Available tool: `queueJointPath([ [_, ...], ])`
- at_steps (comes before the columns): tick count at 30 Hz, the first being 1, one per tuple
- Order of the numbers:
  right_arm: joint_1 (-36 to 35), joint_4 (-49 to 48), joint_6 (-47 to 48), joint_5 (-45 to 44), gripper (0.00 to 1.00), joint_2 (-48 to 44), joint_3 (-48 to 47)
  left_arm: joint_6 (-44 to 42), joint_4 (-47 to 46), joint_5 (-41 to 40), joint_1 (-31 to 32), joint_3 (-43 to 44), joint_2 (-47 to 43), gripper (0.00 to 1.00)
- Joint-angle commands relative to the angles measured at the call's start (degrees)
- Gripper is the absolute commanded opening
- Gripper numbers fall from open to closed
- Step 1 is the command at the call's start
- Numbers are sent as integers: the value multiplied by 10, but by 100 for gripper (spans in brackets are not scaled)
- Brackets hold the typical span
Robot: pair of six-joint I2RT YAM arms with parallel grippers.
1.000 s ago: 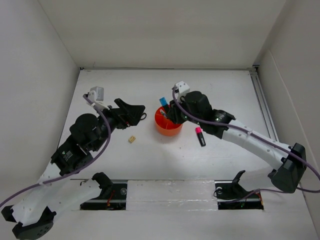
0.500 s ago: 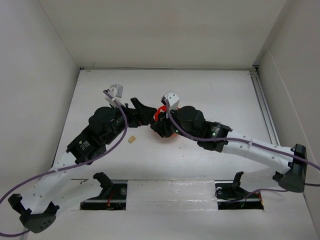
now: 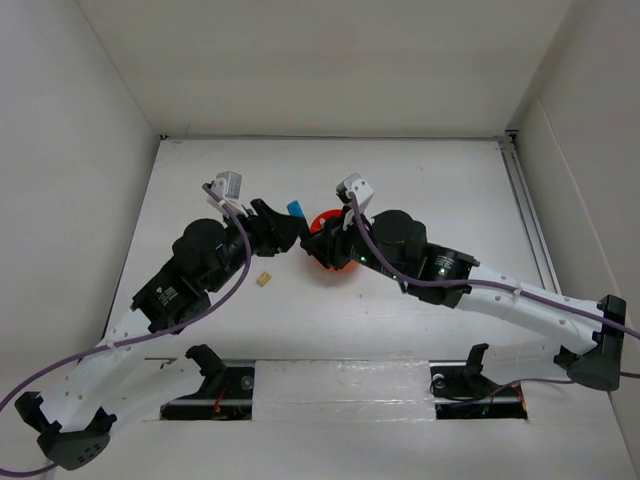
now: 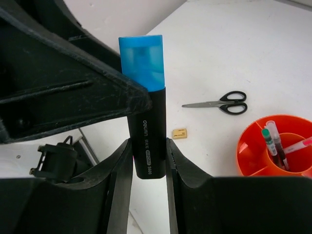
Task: Sort the stationery into containers
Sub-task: Place the pen in the storage box.
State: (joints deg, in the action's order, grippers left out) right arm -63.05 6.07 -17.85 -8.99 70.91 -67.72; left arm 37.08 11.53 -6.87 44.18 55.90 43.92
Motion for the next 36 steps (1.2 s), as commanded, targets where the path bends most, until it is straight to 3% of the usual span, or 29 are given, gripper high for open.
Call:
queueJointPath([
  [1,-11,-45,-6,20,0,-9,-4,2,-43,2,-2,-4,-9,45],
  [10,-16,-50,-1,42,0,2,-4,2,-55,2,-2,1,-15,47],
  [14,-16,-50,-1,42,0,2,-4,-3,-55,2,-2,1,-9,25],
  [15,-16,-50,-1,35,0,2,-4,-3,-55,7,-2,7,-3,14],
  [18,-16,-50,5,28,0,2,-4,-3,-49,14,-2,13,10,2],
  [23,-16,-50,21,28,0,2,-9,-16,-64,26,-2,19,21,0],
  [24,-16,-50,21,28,5,-4,-9,-22,-72,26,-2,19,21,0],
  [25,-16,-50,21,23,24,-10,-3,-28,-78,26,-2,14,21,0],
  [27,-16,-50,21,9,73,-18,5,-28,-85,12,-2,14,21,0],
  [29,-16,-50,26,-1,100,-36,22,-33,-92,-3,-2,14,27,0],
  [33,-16,-6,26,-30,100,-74,41,-74,-121,-48,-2,14,46,0],
  [35,-16,22,20,-52,100,-112,63,-106,-130,-130,-2,14,70,0],
  [36,-16,22,12,-61,100,-128,73,-106,-137,-131,-2,14,78,0],
])
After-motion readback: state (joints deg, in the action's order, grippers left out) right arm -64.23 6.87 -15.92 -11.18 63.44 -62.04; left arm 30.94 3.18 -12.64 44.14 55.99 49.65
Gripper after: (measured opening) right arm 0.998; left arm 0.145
